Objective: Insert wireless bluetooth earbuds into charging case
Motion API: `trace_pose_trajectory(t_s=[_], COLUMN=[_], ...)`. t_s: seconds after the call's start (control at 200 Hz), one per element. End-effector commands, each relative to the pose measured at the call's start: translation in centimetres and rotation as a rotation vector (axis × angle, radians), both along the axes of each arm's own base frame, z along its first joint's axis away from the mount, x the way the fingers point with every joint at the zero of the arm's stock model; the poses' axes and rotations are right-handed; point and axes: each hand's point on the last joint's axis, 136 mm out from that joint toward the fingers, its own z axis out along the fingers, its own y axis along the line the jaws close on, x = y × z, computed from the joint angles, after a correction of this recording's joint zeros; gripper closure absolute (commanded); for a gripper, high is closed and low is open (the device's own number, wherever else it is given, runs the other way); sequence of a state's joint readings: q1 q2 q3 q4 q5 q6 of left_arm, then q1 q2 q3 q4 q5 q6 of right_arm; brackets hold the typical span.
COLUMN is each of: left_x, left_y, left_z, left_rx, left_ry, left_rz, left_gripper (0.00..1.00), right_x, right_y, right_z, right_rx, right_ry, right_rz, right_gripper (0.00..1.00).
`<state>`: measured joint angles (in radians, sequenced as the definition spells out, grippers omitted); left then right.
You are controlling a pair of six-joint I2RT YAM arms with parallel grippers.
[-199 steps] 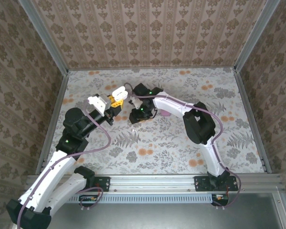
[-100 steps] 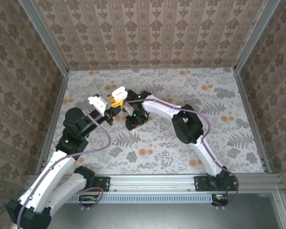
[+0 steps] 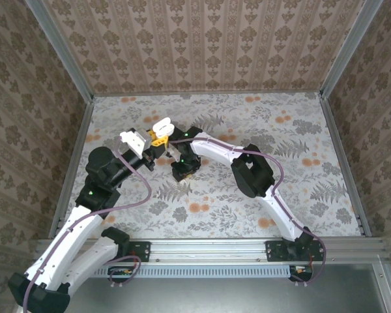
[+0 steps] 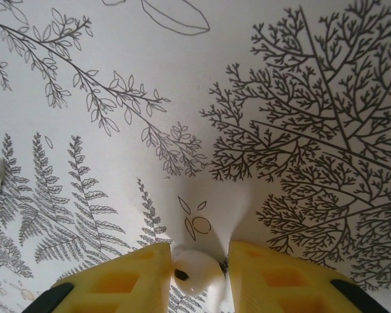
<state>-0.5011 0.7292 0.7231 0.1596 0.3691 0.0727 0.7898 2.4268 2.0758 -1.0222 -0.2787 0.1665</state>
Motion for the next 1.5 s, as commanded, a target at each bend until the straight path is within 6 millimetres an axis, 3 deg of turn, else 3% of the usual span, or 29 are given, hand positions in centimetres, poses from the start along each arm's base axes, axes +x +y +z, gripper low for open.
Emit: trace_pose_trajectory(t_s=[0.0,0.215,0.325,0.525,0.7,0.81,1.015,1.325,1.495], left_x=[-0.3,-0.2,0.1,0.8,1.3,1.4,1.3,1.0,0.9], left_y=[0.4,0.3,0.0,-0.9,-1.6,-1.6,-1.2,-0.8,-0.6], left_z=[2.4,2.2,2.1,1.3,0.9,0.9,0.9,0.8,1.1], left_rx=[-0.019,-0.021,-0.023,-0.026,-0.029,-0.031,-0.027,-0.019,-0.021], left_ry=[-0.061,-0.049,-0.039,-0.009,0.010,0.011,0.002,-0.005,-0.015], left_rz=[0.005,0.002,-0.005,-0.033,-0.055,-0.056,-0.031,-0.018,-0.017], left_gripper=[0.89,0.89,0.89,0.89,0.89,0.89,0.89,0.89,0.89], right_x=[-0.4,-0.2,-0.1,-1.4,-2.4,-2.1,-1.9,-3.0,-3.4], right_y=[-1.7,-3.8,-5.9,-11.1,-13.3,-12.7,-9.4,-6.6,-6.9], right_z=[-1.0,-0.5,0.2,-0.1,-0.6,0.4,2.1,1.1,0.0], right_rx=[-0.100,-0.102,-0.077,-0.087,-0.113,-0.082,-0.004,-0.025,-0.128], right_ry=[0.001,-0.020,-0.033,-0.049,-0.041,-0.036,-0.009,0.023,-0.006], right_rz=[-0.010,-0.147,-0.260,-0.422,-0.464,-0.494,-0.554,-0.558,-0.519], right_gripper=[0.71,0.74,0.74,0.74,0.72,0.71,0.53,0.48,0.49])
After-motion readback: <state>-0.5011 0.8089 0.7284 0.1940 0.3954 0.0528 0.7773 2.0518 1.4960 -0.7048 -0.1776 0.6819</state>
